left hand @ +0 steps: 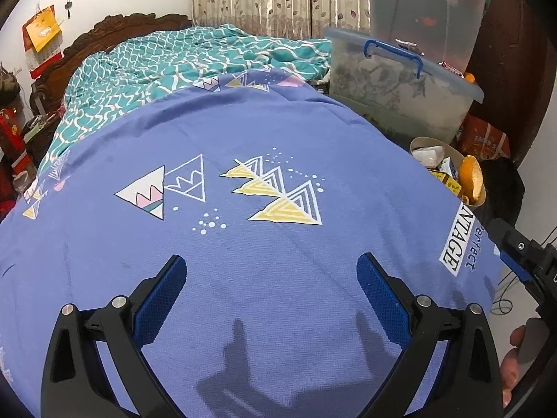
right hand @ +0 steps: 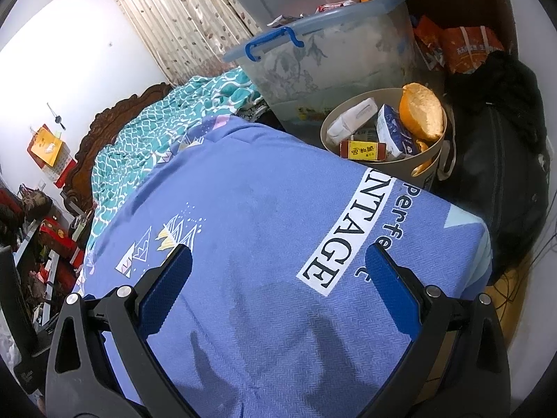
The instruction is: Collect trash
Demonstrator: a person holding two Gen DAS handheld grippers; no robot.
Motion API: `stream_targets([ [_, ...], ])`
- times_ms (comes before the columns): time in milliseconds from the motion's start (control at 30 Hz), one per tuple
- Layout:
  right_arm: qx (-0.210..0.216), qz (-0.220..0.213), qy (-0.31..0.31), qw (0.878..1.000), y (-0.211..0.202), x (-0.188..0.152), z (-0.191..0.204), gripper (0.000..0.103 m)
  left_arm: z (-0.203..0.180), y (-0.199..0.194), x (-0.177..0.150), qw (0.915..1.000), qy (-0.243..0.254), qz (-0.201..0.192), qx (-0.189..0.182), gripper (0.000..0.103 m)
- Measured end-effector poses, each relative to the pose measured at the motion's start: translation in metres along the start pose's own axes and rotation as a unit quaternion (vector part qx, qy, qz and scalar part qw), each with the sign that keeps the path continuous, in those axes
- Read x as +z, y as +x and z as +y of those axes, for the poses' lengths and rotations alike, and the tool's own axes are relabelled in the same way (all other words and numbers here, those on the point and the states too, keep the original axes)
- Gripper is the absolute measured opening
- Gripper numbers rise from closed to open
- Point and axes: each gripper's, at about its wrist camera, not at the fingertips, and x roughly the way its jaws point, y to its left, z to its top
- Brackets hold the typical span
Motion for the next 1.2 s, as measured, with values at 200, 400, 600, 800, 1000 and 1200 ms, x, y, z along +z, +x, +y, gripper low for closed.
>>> stream_targets([
  [200, 0.002, -0.001, -0.001, 1.000, -0.002, 0.001, 0.001, 0.099, -0.001, 0.000, 0.000, 1.0000, 0.002, 0.001, 0.004, 0.094],
  [400, 0.002, -0.002, 0.000, 1.000, -0.002, 0.002, 0.000, 0.099, 0.000, 0.000, 0.000, 1.0000, 0.001, 0.002, 0.010, 0.094],
  [600, 0.004, -0.001, -0.004, 1.000, -0.003, 0.002, 0.003, 0.099, 0.000, 0.000, 0.000, 0.9999, 0.003, 0.000, 0.015, 0.094],
  [800, 0.004, -0.002, -0.007, 1.000, -0.004, 0.001, 0.006, 0.099, 0.001, -0.001, -0.001, 1.0000, 0.000, 0.001, 0.009, 0.094],
  [1000, 0.004, 0.001, -0.008, 1.000, -0.004, 0.001, 0.008, 0.099, 0.003, -0.001, -0.002, 1.0000, 0.000, 0.001, 0.008, 0.094],
  [1200, 0.004, 0.002, -0.011, 1.000, -0.003, 0.000, 0.010, 0.099, 0.006, -0.003, -0.002, 0.9999, -0.003, -0.001, 0.010, 0.094],
])
